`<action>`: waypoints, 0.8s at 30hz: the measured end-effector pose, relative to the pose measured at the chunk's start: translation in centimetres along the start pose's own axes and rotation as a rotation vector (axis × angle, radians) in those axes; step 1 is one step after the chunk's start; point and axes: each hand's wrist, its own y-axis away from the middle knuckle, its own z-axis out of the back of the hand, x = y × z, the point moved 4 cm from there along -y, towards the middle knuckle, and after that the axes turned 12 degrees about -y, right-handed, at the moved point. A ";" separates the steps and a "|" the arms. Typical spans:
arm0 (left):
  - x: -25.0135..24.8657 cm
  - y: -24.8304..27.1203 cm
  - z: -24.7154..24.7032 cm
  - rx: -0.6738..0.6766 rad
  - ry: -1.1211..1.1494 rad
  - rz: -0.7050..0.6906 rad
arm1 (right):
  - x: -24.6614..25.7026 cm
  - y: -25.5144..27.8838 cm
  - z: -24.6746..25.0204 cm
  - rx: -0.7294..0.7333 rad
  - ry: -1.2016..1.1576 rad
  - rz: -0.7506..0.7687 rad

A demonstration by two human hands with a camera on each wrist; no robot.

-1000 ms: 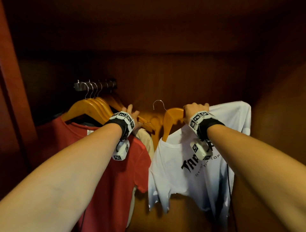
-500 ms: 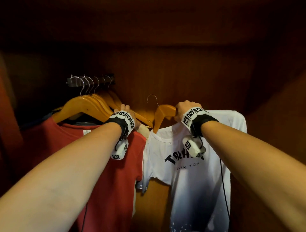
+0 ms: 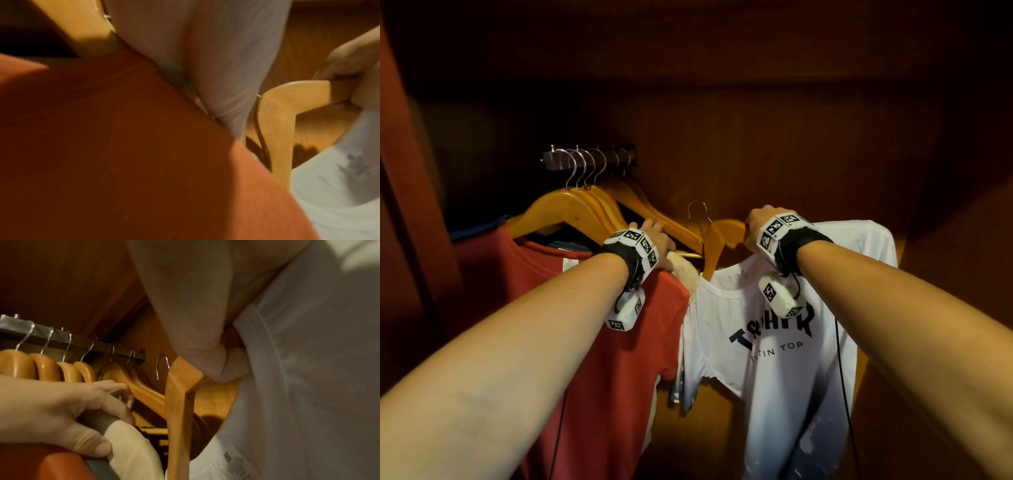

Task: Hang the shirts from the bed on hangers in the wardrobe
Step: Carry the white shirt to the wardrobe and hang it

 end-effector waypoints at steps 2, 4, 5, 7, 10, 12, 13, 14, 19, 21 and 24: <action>0.1 0.6 0.4 -0.012 -0.028 -0.009 | 0.3 -0.1 0.1 -0.002 0.008 0.008; 0.0 1.1 1.0 -0.005 -0.069 -0.005 | 0.8 -0.2 0.2 0.001 0.021 0.021; -0.1 1.3 1.3 -0.001 -0.078 -0.001 | 1.0 -0.3 0.3 0.000 0.033 0.026; -0.1 1.5 1.6 0.007 -0.048 0.003 | 1.4 -0.4 0.5 -0.017 0.066 0.025; 0.2 1.7 1.9 0.010 0.025 -0.002 | 1.8 -0.7 0.6 -0.051 0.125 0.005; 0.5 2.0 2.2 0.023 0.078 0.006 | 2.1 -0.8 0.6 -0.066 0.143 0.001; 0.6 2.0 2.3 0.036 0.112 0.017 | 2.2 -0.8 0.7 -0.075 0.148 0.000; 0.7 2.0 2.4 0.042 0.140 0.033 | 2.3 -0.8 0.9 -0.085 0.155 -0.002; 0.2 1.7 1.9 0.091 0.153 0.041 | 2.9 -0.6 1.7 -0.107 0.167 0.034; 0.1 1.6 1.9 0.080 0.104 0.030 | 3.2 -0.6 1.9 -0.124 0.173 0.036; 0.4 1.4 1.9 0.046 0.049 0.031 | 3.1 -0.6 1.8 -0.129 0.172 0.023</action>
